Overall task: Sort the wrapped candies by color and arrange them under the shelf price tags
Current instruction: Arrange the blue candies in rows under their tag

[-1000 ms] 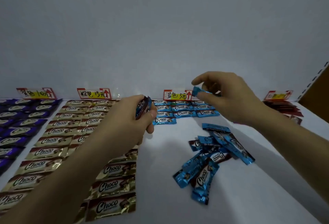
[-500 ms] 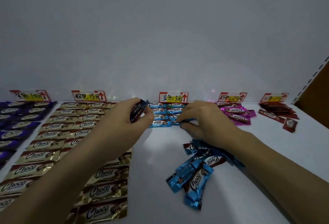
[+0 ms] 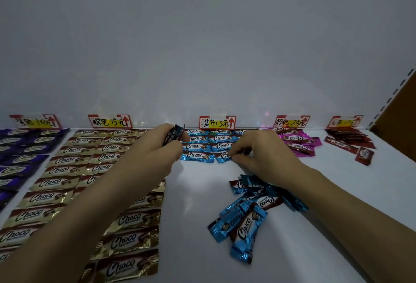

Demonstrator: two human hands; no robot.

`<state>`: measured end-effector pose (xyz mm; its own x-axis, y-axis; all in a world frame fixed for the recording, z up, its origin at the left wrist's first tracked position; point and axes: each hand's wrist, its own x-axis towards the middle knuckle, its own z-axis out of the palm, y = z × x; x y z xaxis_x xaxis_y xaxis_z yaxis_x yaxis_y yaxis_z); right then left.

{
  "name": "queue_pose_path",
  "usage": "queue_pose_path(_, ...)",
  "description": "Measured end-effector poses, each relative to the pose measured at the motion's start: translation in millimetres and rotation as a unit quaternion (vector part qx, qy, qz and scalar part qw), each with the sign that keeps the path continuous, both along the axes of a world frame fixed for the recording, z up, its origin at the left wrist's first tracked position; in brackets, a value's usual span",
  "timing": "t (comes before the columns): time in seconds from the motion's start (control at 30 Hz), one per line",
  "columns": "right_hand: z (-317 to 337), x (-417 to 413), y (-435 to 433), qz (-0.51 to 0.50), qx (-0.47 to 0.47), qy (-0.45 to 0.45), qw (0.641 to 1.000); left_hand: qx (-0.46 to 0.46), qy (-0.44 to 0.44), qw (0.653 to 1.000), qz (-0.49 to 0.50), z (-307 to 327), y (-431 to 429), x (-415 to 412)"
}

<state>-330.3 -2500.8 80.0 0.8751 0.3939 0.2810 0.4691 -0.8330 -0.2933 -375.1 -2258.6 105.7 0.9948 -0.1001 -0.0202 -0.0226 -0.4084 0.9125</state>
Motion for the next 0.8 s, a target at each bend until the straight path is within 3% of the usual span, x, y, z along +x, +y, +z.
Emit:
queue_pose_path(0.5, 2, -1, 6, -0.020, 0.005, -0.005, 1.000, 0.058, 0.005, 0.997, -0.055, -2, 4, -5)
queue_pose_path(0.6, 14, -12, 5, -0.005, 0.169, 0.013, 0.986, 0.020, 0.021, 0.994, -0.105, 3, -3, -11)
queue_pose_path(0.67, 27, -27, 9, 0.061, 0.293, 0.109, 0.948, -0.010, 0.032, 0.993, -0.110, 7, -6, -16)
queue_pose_path(0.73, 33, -40, 16, 0.106, 0.327, 0.165, 0.924, -0.023, 0.032, 0.994, -0.097, 9, -7, -19)
queue_pose_path(0.8, 33, -47, 22, 0.116, 0.338, 0.165, 0.919, -0.023, 0.017, 0.996, -0.081, 11, -8, -20)
